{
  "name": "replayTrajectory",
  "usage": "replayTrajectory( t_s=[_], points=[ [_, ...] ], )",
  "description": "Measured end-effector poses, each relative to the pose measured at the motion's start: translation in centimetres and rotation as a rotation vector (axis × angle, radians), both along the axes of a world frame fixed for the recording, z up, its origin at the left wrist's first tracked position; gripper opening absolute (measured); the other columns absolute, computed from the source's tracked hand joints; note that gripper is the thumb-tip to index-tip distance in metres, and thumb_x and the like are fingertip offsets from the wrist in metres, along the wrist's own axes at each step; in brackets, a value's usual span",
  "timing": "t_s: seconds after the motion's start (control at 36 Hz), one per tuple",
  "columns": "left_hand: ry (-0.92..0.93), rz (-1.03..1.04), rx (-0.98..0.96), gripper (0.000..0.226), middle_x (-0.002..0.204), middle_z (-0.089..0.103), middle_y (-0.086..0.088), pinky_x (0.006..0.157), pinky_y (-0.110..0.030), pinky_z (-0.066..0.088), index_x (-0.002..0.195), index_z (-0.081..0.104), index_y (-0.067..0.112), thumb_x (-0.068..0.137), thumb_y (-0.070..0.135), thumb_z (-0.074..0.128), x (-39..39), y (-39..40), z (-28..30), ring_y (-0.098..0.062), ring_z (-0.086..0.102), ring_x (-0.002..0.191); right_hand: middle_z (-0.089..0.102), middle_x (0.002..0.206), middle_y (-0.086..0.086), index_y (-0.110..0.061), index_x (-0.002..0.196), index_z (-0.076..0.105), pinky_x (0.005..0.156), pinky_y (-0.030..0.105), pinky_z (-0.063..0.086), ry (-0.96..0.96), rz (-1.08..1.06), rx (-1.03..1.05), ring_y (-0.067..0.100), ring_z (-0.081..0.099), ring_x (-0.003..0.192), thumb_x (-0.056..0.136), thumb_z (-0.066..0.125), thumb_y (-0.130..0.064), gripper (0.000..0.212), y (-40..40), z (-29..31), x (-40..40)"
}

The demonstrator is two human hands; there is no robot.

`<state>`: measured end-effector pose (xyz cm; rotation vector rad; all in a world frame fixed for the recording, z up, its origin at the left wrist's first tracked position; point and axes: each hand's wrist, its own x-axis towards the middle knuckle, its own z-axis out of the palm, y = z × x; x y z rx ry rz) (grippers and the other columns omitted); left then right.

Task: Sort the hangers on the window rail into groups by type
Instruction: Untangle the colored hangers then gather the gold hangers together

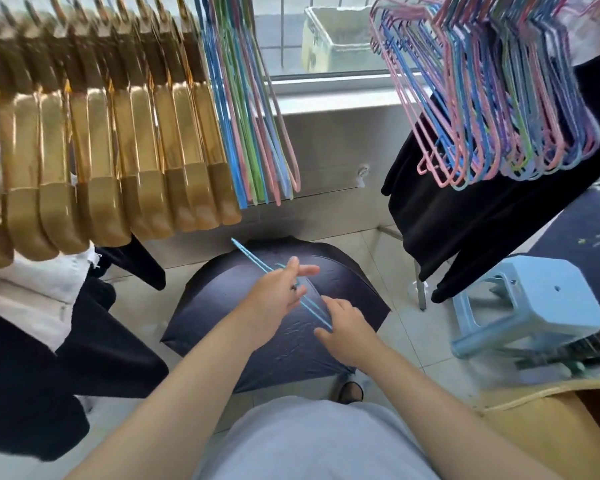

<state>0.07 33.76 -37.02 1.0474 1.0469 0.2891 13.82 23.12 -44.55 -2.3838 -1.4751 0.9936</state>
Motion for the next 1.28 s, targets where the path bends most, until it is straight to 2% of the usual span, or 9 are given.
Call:
replayTrajectory(
  t_s=[0.06,0.14,0.31,0.42,0.64,0.75,0.94,1.08,1.28],
  points=[
    [-0.048,-0.036,-0.024,0.048,0.102,0.055,-0.003,0.113,-0.036,0.044,0.1,0.082,0.035,0.11,0.048,0.037,0.6,-0.4,0.9,-0.024,0.063,0.126,0.045,0.152,0.006,-0.019,0.157,0.032,0.114,0.043,0.038,0.047,-0.047,0.032,0.03,0.044,0.137,0.099,0.06,-0.037,0.068,0.2,0.7,0.1],
    [-0.086,-0.078,-0.033,0.045,0.125,0.058,-0.007,0.114,-0.038,0.045,0.103,0.081,0.033,0.109,0.048,0.039,1.4,-0.9,2.4,-0.02,0.067,0.12,0.068,0.116,0.004,-0.025,0.138,0.053,0.091,0.042,0.051,0.07,-0.154,0.167,0.027,0.062,0.106,0.099,0.053,-0.026,0.039,0.8,2.4,0.4],
    [-0.154,-0.062,-0.025,0.038,0.125,0.067,-0.002,0.1,-0.032,0.054,0.123,0.07,0.02,0.107,0.045,0.047,3.1,-1.2,5.2,-0.018,0.072,0.108,0.069,0.086,0.003,-0.026,0.092,0.056,0.071,0.046,0.052,-0.033,-0.303,0.393,0.031,0.061,0.081,0.101,0.044,-0.018,0.016,1.2,4.9,0.7],
    [-0.109,-0.043,0.084,0.012,0.105,0.068,0.008,0.092,-0.035,0.053,0.107,0.068,0.027,0.104,0.032,0.056,4.6,-1.2,7.2,-0.013,0.071,0.101,0.067,0.087,0.005,-0.02,0.09,0.057,0.073,0.041,0.048,0.015,-0.528,0.388,0.032,0.059,0.083,0.102,0.044,-0.024,0.018,1.5,5.9,2.3],
    [-0.205,-0.098,0.317,0.018,0.103,0.072,-0.007,0.085,-0.037,0.058,0.098,0.07,0.017,0.1,0.005,0.056,7.4,0.7,16.6,-0.022,0.071,0.09,0.064,0.078,0.012,-0.011,0.074,0.052,0.069,0.042,0.043,-0.064,-0.56,0.471,0.035,0.058,0.08,0.102,0.046,-0.02,0.031,5.0,12.3,6.7],
    [-0.215,-0.089,0.671,0.017,0.106,0.076,-0.001,0.095,-0.046,0.059,0.107,0.07,0.023,0.096,0.013,0.062,8.1,4.3,23.3,-0.022,0.073,0.098,0.064,0.088,0.014,-0.009,0.088,0.063,0.073,0.041,0.045,-0.136,-0.533,0.49,0.035,0.058,0.085,0.107,0.042,-0.024,0.031,7.9,17.5,8.7],
    [0.345,0.051,1.53,0.049,0.149,0.049,-0.013,0.112,-0.045,0.04,0.148,0.046,0.018,0.1,0.024,0.05,4.7,15.4,31.5,-0.032,0.047,0.136,0.065,0.091,0.015,-0.005,0.122,0.059,0.059,0.035,0.035,-0.327,-0.424,0.611,0.032,0.05,0.077,0.1,0.043,-0.004,0.027,11.9,28.2,11.9],
    [0.95,-0.25,1.455,0.067,0.164,0.037,-0.007,0.12,-0.051,0.034,0.159,0.028,0.035,0.102,0.068,0.014,0.2,22.2,32.1,-0.03,0.037,0.149,0.069,0.109,0.022,-0.007,0.14,0.048,0.075,0.037,0.045,-0.373,-0.384,0.679,0.038,0.064,0.097,0.096,0.045,0.003,0.045,12.5,32.3,12.7],
    [1.0,-0.301,1.574,0.089,0.155,0.051,0.004,0.088,-0.033,0.055,0.154,0.037,0.035,0.088,0.075,-0.006,0.0,22.0,32.5,-0.021,0.052,0.138,0.067,0.089,0.013,-0.001,0.12,0.055,0.069,0.037,0.048,-0.478,-0.376,0.701,0.03,0.066,0.086,0.091,0.056,0.007,0.03,15.1,34.9,14.3]
  ],
)
